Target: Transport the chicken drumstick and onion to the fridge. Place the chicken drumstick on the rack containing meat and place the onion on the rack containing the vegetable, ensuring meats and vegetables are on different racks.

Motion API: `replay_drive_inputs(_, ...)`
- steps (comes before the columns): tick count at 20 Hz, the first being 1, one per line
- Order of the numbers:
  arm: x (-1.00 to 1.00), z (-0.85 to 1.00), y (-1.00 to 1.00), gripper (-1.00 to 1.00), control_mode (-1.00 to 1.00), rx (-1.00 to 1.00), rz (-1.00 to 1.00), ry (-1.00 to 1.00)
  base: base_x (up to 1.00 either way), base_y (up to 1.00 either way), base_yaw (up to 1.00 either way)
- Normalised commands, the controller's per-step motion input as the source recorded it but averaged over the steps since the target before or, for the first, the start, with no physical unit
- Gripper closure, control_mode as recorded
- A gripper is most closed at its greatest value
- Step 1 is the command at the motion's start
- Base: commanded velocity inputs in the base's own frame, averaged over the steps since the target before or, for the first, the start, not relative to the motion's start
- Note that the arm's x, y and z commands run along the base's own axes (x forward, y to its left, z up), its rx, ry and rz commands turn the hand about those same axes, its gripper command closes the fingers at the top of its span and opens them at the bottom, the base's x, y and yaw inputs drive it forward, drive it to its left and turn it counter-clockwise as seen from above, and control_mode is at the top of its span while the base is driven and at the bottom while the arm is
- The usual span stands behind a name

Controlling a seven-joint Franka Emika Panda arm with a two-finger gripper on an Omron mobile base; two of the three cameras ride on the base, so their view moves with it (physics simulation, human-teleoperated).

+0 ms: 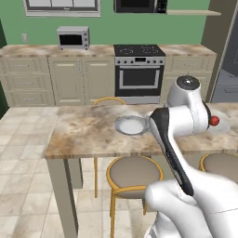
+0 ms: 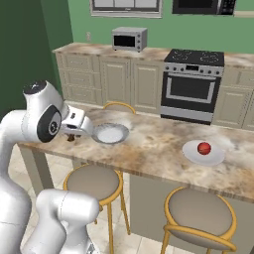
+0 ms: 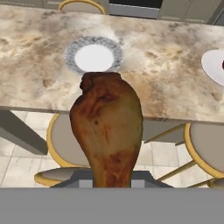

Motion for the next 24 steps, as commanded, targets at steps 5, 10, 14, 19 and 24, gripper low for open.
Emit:
replay_drive_inputs(5,-0.56,0.53,0.00,1.00,-1.00,0.00,0.00,-0.02,0.00,0.00,0.00)
replay_drive_inputs(10,-0.34,0.61,0.00,1.00,-1.00,0.00,0.00,-0.02,0.00,0.00,0.00)
replay_drive_inputs(14,-0.30,0.48,-0.01,1.00,-1.00,0.00,0.00,-0.03,0.00,0.00,0.00)
replay_drive_inputs(19,-0.40,0.35,0.00,1.00,-1.00,0.00,0.00,-0.05,0.00,0.00,0.00)
replay_drive_inputs(24,-0.56,0.39,0.00,1.00,-1.00,0.00,0.00,-0.06,0.00,0.00,0.00)
